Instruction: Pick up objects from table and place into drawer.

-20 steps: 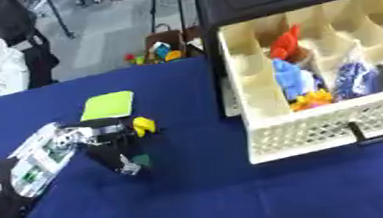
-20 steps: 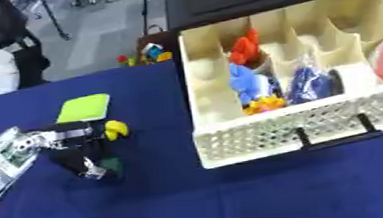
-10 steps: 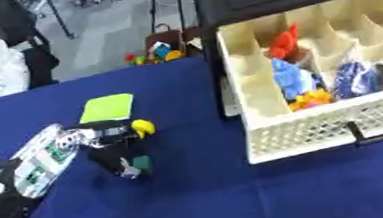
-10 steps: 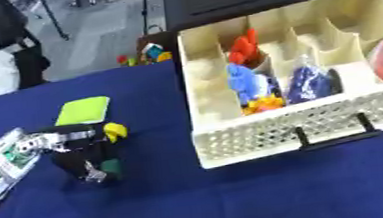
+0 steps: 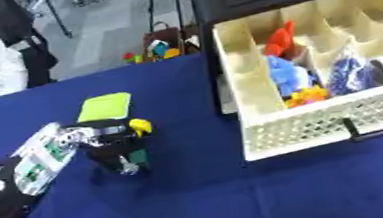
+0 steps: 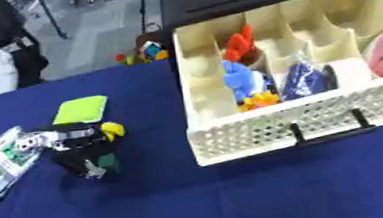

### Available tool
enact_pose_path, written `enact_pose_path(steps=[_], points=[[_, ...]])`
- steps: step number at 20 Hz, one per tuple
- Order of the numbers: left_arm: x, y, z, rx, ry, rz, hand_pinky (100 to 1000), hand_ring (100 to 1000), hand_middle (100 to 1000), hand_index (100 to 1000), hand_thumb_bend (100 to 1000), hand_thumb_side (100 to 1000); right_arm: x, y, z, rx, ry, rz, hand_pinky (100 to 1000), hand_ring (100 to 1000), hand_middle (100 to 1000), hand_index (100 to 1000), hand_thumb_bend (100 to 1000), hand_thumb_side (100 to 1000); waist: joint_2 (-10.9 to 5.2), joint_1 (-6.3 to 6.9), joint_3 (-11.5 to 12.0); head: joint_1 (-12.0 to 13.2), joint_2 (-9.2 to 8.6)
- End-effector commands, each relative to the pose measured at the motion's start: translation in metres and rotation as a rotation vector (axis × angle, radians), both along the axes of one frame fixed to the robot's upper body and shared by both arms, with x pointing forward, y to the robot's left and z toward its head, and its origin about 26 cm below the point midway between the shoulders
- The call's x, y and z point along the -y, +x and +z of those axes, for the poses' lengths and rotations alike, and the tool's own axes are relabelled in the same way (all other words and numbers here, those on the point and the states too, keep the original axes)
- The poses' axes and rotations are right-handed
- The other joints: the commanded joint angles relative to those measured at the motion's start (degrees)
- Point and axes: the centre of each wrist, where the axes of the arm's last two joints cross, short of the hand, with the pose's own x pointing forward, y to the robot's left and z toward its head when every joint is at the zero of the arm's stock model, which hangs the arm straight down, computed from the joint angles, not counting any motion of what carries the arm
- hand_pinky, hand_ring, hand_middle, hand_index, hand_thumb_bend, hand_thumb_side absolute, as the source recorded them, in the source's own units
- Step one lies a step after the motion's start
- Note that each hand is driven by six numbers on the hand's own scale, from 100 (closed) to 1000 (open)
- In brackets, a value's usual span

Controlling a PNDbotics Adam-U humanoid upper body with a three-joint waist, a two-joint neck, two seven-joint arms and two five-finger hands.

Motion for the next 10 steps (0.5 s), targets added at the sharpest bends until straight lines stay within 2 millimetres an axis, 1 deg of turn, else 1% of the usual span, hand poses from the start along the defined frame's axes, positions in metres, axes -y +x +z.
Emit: enact_pose_path(steps=[1, 8, 10], points=[[-0.0053, 0.0005, -0.002, -0.005, 0.005, 0.02, 438, 535, 520, 689, 388, 390, 0.0014, -0.0023, 0.0074, 0.08, 0.013, 0.018, 588, 613, 555, 764, 100, 1000, -0.75, -0.34, -0.1, 0.0, 0.51], [-0.0069, 0.0007, -0.0041, -0.012, -0.008, 0.035, 398, 504, 478, 651, 320, 391, 0.0025, -0.0024, 0.007, 0.08, 0.022, 0.012, 589, 614, 556, 765, 100, 1000, -0.82, -0.4, -0.1, 0.0, 0.9], [-0.007, 0.0004, -0.0029, -0.009, -0.01, 0.036, 392, 500, 474, 646, 314, 390, 0.0026, -0.0024, 0.0069, 0.08, 0.025, 0.01, 589, 614, 556, 764, 100, 1000, -0.93, -0.42, -0.1, 0.0, 0.97]])
